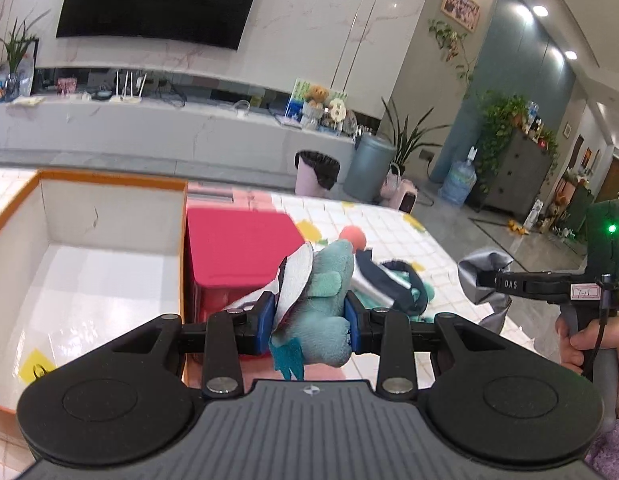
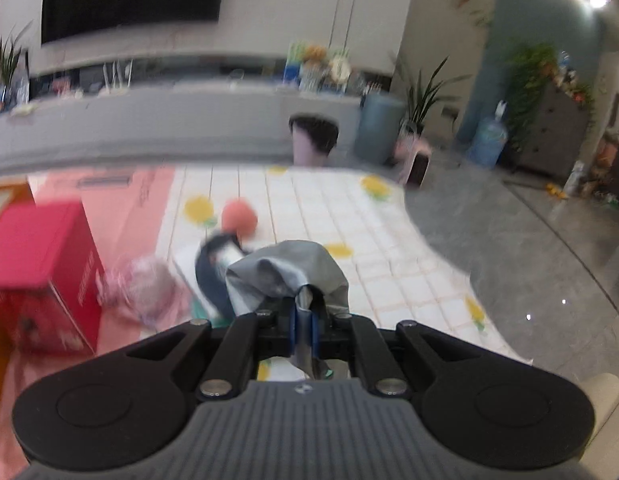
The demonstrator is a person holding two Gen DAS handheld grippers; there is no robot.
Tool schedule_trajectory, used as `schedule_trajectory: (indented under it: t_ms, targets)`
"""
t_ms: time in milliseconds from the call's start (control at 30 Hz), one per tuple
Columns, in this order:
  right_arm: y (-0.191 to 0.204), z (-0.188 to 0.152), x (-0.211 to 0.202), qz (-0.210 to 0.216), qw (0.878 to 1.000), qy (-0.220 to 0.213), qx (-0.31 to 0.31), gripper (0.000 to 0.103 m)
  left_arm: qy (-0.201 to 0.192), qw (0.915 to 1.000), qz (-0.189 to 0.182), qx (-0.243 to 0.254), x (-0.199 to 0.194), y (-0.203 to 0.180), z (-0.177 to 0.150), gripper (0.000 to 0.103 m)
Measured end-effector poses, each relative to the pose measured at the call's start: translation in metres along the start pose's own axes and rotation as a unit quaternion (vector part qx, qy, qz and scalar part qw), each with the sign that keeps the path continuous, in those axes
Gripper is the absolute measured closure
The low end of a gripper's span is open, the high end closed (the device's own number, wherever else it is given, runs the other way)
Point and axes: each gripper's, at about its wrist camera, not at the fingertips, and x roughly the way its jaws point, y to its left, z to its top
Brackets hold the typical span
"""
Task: Organize soft objects
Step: 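Carry the teal plush and grey cloth over the orange box with both tools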
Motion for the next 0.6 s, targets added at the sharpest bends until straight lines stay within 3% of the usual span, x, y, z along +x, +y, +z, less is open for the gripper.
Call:
schedule_trajectory:
  t_ms: [233, 367, 600]
  targets:
    - [0.024, 0.021, -0.033, 0.029, 0.998, -0.051, 0.006, 0.098, -0.032, 0.9994, -0.001, 0.010, -0.016, 0.000, 0.013, 0.064]
    - [0.048, 0.031, -0.051, 0.058, 0.996, -0.071, -0.006, 0.098, -0.070, 0.9967, 0.024, 0.031, -0.031, -0.001, 0.014, 0.064]
    - [0.093, 0.049, -0.091, 0.096, 0.988, -0.116, -0.042, 0.098, -0.107, 0.9937, 0.031, 0.010, -0.058, 0.014, 0.023, 0.064]
